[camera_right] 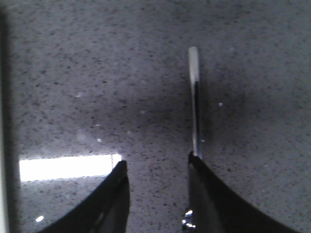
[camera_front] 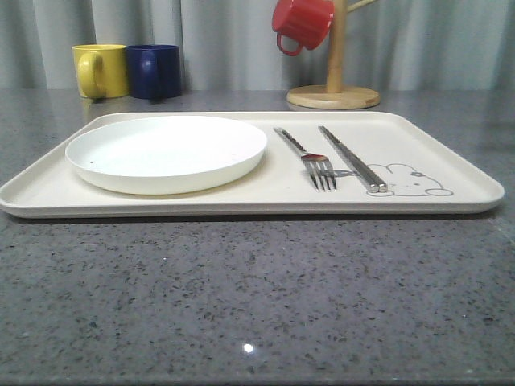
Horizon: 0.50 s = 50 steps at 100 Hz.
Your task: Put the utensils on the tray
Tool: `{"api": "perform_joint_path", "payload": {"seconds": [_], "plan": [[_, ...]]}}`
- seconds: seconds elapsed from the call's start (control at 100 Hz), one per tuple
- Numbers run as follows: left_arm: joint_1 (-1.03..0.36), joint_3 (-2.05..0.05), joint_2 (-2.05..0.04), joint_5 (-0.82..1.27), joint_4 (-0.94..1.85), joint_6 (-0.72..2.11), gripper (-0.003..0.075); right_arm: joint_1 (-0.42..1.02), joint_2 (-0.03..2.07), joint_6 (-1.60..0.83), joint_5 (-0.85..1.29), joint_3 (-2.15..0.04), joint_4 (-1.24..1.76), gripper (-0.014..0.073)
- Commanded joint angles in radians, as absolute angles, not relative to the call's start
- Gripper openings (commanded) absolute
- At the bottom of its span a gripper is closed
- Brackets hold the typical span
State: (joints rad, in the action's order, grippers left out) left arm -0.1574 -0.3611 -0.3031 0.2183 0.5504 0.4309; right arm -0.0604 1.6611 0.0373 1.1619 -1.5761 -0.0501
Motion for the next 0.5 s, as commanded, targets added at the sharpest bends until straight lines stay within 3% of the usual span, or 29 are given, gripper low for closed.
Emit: {"api": "perform_joint_path", "payload": {"seconds": [0.0,0.49], "plan": [[-0.167,-0.388,-0.31,0.148,0.56,0.432,-0.0019,-0.115,1.624,-0.015,1.139,-1.606,-0.014,0.031],[-0.167,-0.388,-0.31,0.148,0.56,0.432,-0.0019,-0.172,1.761,-0.055,1.162,-1.606,-0.01,0.031]]}}
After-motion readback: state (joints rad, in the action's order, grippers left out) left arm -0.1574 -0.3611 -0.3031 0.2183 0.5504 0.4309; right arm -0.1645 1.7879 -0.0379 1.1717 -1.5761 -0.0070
